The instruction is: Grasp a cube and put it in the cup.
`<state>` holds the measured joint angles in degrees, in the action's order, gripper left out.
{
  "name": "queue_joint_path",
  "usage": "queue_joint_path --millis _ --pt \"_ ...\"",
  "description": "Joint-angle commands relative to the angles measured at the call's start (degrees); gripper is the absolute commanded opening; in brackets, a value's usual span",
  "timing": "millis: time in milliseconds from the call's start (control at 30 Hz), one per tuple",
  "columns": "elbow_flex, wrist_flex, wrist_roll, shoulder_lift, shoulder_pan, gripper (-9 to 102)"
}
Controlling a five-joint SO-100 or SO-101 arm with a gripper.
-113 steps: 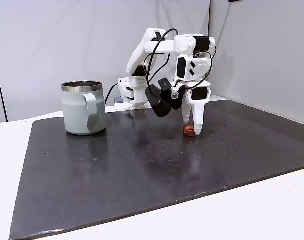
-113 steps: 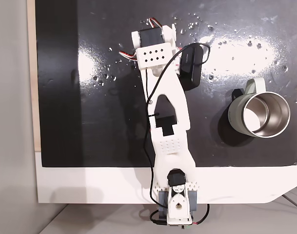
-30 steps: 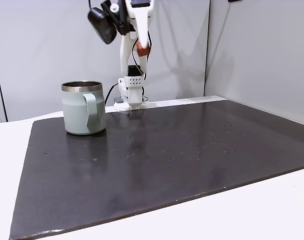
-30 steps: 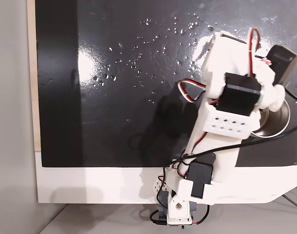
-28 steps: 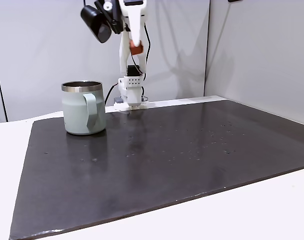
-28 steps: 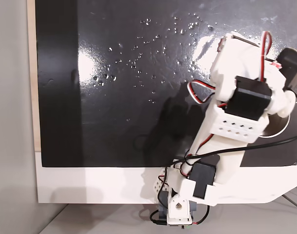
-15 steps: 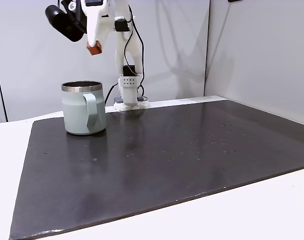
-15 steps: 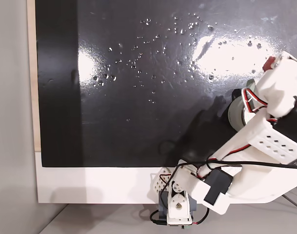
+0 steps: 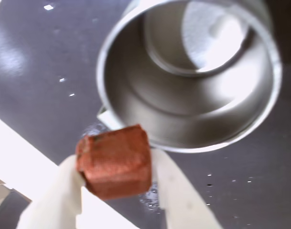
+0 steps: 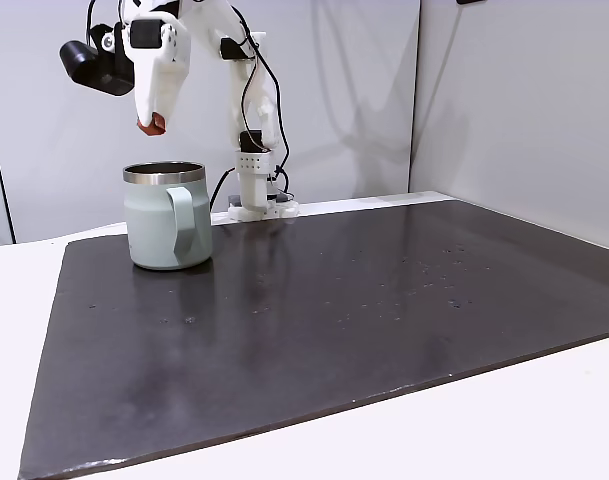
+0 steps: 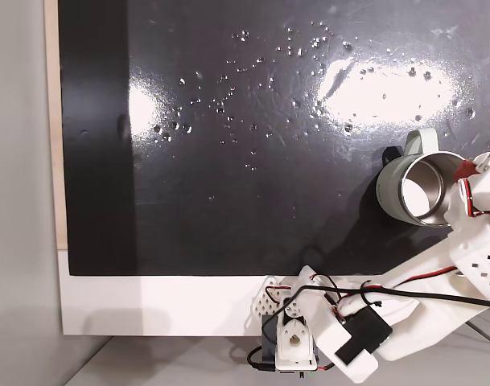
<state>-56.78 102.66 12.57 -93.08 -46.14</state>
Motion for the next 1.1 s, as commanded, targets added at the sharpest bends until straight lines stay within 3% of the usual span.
queue_joint_path --millis 0,533,800,1067 --pt "-3.9 0.6 2.4 -5.1 -1.4 8" --pt "-17.1 0.9 6.1 -10.5 -3.4 8" --pt "-18.6 0.9 5.4 -9.0 -3.3 28" --pt "-18.9 0.9 4.9 -8.8 -3.3 32"
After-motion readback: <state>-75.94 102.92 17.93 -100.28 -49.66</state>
